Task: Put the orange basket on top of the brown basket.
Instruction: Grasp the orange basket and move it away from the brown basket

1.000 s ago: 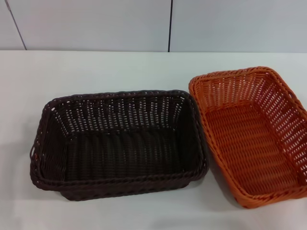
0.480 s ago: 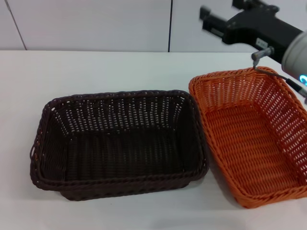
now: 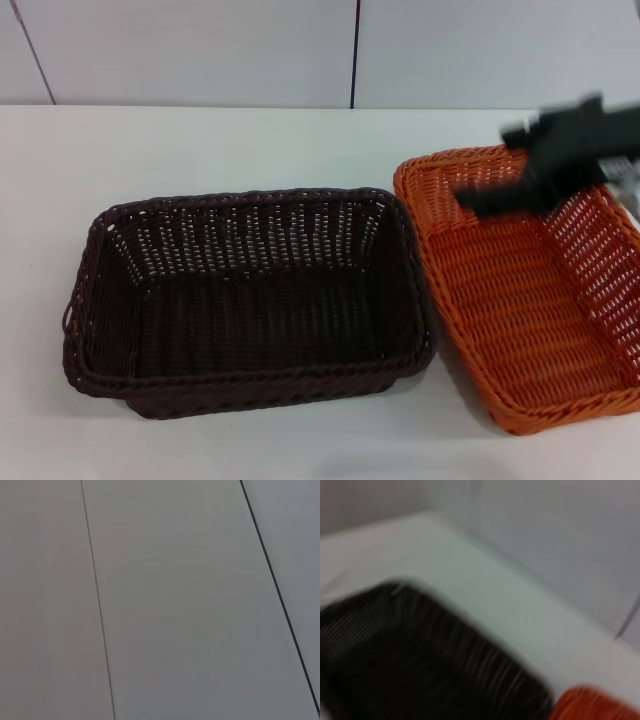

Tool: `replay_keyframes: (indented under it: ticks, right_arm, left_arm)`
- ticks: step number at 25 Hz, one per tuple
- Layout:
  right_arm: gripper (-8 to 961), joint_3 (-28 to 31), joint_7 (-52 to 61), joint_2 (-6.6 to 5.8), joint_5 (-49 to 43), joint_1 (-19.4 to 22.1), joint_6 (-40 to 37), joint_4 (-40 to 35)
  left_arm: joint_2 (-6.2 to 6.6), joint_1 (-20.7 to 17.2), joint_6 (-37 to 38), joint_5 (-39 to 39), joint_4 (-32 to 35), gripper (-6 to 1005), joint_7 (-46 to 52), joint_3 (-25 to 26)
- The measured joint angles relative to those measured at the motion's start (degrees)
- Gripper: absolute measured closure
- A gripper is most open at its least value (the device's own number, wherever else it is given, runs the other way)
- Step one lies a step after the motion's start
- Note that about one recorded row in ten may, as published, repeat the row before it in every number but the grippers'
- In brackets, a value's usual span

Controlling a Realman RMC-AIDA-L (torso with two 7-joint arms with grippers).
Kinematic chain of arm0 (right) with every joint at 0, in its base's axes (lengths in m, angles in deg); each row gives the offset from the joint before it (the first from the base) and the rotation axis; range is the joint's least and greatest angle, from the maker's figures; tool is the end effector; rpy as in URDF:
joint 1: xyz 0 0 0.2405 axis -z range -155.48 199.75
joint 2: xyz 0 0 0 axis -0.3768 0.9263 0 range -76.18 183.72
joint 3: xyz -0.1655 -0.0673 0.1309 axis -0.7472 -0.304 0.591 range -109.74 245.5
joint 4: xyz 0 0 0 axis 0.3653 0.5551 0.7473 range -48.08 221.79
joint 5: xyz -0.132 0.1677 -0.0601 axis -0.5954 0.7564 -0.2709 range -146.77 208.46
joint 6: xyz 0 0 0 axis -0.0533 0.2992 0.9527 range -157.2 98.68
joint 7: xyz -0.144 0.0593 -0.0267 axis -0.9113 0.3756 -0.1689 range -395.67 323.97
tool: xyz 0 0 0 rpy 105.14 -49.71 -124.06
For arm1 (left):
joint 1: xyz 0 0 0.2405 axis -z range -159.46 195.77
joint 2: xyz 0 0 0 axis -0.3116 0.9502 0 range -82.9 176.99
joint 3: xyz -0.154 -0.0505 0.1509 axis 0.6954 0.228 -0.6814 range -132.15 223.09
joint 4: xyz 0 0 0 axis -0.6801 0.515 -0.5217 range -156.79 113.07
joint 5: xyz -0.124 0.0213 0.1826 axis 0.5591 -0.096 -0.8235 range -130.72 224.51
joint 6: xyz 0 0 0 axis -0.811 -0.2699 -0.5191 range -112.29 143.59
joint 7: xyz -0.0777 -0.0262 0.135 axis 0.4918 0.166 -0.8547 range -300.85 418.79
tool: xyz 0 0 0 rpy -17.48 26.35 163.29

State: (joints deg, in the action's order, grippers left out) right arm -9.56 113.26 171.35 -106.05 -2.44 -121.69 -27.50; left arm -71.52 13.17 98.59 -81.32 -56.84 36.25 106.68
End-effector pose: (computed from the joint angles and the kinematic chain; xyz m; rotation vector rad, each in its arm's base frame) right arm 0.0610 0.3150 0.0840 -2.5469 0.5143 -0.0325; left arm -0.3412 0.2213 0.0695 -1.0363 -0.3091 -0.4190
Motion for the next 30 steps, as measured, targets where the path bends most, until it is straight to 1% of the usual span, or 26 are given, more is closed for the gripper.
replay_keyframes:
  ticks: [3, 5, 7, 11, 17, 21, 26, 30]
  right_arm:
    - [184, 5.2, -5.3, 0.17, 2.1, -3.3, -11.9, 0.7]
    - [184, 6.8, -7.3, 0.21, 2.5, -4.8, -17.3, 1.2]
    - [184, 7.6, -8.7, 0.11, 2.7, -5.4, -21.2, 1.6]
    - [184, 8.0, -9.6, 0.07, 2.7, -6.0, -26.3, 2.0]
    - [185, 7.8, -9.7, 0.48, 2.3, -5.9, -30.3, 2.3]
    - [185, 7.7, -9.8, 0.50, 1.9, -5.4, -32.1, 4.1]
    - [186, 6.7, -11.9, 0.50, -2.4, -4.8, -32.2, 7.9]
    - [186, 6.8, -13.2, 0.50, -3.8, -5.0, -31.3, 10.6]
  left_arm:
    - [0.00, 0.8, -2.0, 0.2, 0.0, 218, -0.2, 0.3]
    - [0.00, 1.2, -3.1, 0.6, 0.0, 218, -0.3, 0.5]
    - [0.00, 1.6, -3.7, 1.1, 0.0, 218, -0.3, 0.6]
    - [0.00, 2.2, -5.1, 2.1, -0.1, 218, -1.0, 0.5]
    - [0.00, 3.5, -8.1, 5.7, -0.7, 219, -6.2, -0.2]
    - [-0.01, 3.3, -8.3, 6.4, -2.0, 219, -6.6, -1.0]
    - [0.03, 3.2, -9.0, 7.1, -2.9, 219, -6.5, -1.1]
    - [0.09, 3.5, -10.2, 8.1, -2.9, 219, -6.3, -1.1]
